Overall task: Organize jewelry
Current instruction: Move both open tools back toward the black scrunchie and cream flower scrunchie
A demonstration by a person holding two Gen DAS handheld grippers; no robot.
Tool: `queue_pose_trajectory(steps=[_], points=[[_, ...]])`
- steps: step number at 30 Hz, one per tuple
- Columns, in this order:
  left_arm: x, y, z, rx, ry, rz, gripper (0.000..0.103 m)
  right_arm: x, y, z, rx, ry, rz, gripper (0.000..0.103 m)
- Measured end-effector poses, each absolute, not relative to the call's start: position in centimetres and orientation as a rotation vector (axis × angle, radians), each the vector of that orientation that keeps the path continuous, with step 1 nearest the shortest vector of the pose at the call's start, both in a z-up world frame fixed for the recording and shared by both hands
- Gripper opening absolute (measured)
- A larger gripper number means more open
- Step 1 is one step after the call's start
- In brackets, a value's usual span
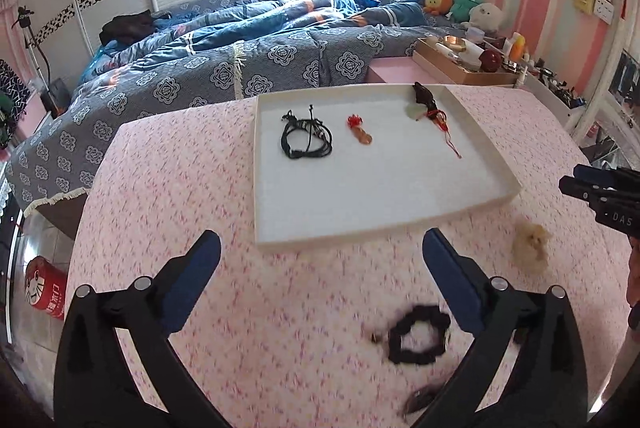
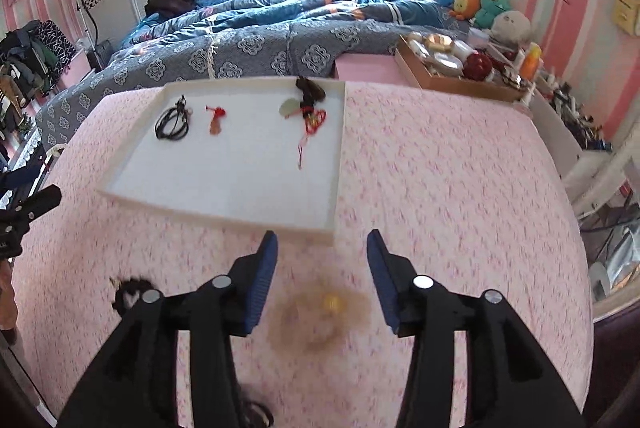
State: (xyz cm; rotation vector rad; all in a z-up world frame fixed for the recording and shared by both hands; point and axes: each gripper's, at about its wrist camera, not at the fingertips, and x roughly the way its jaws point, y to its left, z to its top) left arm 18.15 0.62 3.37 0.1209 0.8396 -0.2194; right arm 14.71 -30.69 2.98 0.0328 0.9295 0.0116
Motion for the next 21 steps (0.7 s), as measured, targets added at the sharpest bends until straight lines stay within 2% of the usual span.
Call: queue_pose_trajectory(steps=[11, 21], points=[[15.0, 1.3, -1.1, 0.089, 0.904, -0.200, 0.100, 12.1, -31.9, -1.1, 0.086, 0.985, -0.018, 0.052], [14.8, 0.3, -2.1, 0.070, 0.928, -0.254, 0.100, 12.2, -31.5, -2.6, 0.085, 0.998, -0.017, 0.052]])
